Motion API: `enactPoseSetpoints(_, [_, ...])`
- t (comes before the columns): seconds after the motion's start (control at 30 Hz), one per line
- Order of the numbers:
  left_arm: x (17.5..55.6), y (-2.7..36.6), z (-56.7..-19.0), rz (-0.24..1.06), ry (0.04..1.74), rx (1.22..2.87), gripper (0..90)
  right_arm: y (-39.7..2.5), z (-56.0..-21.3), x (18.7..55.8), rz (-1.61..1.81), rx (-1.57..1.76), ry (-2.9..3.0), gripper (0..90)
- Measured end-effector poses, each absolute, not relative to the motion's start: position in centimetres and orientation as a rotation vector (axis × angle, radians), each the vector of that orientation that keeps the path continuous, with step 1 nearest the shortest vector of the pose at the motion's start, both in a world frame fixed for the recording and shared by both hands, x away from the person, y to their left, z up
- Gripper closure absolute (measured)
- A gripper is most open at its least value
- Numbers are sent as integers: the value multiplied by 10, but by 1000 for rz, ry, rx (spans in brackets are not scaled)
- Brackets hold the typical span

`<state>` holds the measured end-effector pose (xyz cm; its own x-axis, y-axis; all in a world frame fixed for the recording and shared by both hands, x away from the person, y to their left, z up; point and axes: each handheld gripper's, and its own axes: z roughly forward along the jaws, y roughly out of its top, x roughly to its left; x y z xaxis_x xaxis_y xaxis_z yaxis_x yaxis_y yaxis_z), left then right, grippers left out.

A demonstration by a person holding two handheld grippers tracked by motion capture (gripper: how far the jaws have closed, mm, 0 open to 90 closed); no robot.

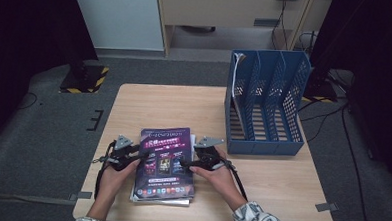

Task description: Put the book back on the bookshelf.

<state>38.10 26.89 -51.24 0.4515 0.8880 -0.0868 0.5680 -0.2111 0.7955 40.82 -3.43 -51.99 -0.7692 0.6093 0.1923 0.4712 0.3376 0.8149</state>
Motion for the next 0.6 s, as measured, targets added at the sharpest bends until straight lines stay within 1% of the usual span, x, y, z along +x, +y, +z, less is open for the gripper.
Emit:
enactPoseSetpoints(0.1, [381, 267, -511, 515, 1213, 1920, 461, -35, -521, 408, 1400, 994, 2465, 168])
enactPoseSetpoints(0.2, [381, 262, -512, 482, 1179, 1929, 463, -34, -524, 408, 1385, 991, 2473, 166])
enactPoseSetpoints(0.27, [381, 257, -511, 484, 1163, 1951, 462, -34, -524, 408, 1380, 1001, 2471, 135])
enactPoseSetpoints(0.33, [381, 255, -511, 478, 1154, 1956, 461, -36, -524, 409, 1358, 1002, 2466, 135])
enactPoseSetpoints(0.6, [381, 257, -514, 456, 1171, 1923, 446, -41, -532, 416, 1418, 1105, 2484, 103])
